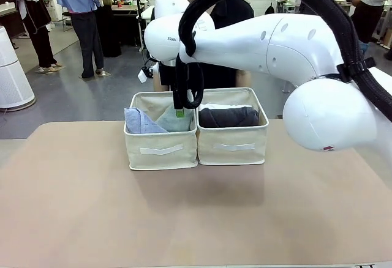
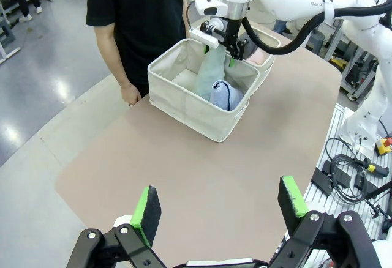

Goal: Sort the towels based on their folding style.
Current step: Pick up another triangle-folded towel from the table and place it in the left Fabric basket.

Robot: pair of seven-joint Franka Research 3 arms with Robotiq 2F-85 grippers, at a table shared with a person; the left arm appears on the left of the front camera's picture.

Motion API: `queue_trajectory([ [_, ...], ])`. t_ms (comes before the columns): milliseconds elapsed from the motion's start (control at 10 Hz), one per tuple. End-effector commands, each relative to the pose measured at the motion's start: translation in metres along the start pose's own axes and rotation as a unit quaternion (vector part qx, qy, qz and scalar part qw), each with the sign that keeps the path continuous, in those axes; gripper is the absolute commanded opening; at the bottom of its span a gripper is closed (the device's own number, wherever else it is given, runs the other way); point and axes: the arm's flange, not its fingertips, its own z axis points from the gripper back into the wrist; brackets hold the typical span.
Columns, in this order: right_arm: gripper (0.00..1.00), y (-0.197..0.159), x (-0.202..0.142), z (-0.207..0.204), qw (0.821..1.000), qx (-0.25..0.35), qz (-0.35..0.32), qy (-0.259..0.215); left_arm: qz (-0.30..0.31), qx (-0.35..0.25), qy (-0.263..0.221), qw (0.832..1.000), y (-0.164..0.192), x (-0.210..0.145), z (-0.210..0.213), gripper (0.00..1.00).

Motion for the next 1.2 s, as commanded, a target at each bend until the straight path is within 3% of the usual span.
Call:
queue_trajectory([
  [0,1.00,0.016,-0.003,0.022,0.999,-0.025,0.024,-0.015,-0.014,-0.005,-0.007,1.000,0.001,-0.002,0.001,1.00],
  [700,1.00,0.041,-0.004,0.051,0.999,-0.038,0.021,-0.007,-0.014,-0.005,-0.007,1.000,0.001,-0.002,0.001,1.00],
  [900,1.00,0.077,-0.032,0.097,0.997,-0.063,-0.038,-0.019,-0.014,-0.005,-0.007,1.000,0.001,-0.002,0.001,1.00],
  [1100,1.00,0.127,-0.085,0.142,0.987,-0.101,-0.106,-0.061,-0.014,-0.005,-0.007,1.000,0.001,-0.002,0.001,1.00],
])
